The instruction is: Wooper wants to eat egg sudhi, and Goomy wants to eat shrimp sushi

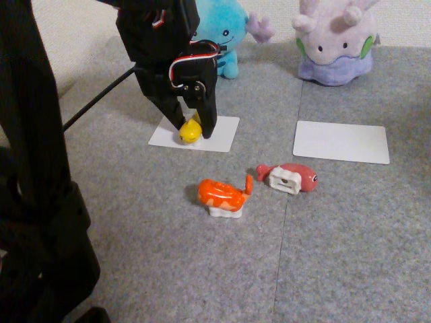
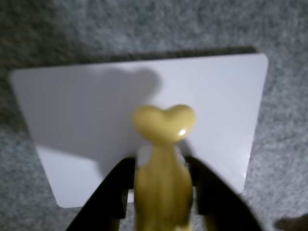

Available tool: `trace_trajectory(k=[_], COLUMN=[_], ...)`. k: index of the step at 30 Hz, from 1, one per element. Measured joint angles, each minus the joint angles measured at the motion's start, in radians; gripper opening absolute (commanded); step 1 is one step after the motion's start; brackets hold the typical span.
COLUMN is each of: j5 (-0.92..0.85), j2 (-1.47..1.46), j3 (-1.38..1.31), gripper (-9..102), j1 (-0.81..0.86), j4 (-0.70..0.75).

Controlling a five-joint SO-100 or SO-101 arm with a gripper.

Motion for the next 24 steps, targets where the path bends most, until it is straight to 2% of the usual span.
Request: trace_trajectory(k=[7, 12, 16, 24], j5=[0.000, 0.006, 0.014, -0.005], j2=[-0.002, 0.023, 0.135, 0.413], j3=[0.000, 0.002, 0.003, 0.002], gripper=[36, 42, 46, 46], j1=[0.002, 0.002, 0.002, -0.005], j4=[0.000, 0.025, 0.100, 0.307])
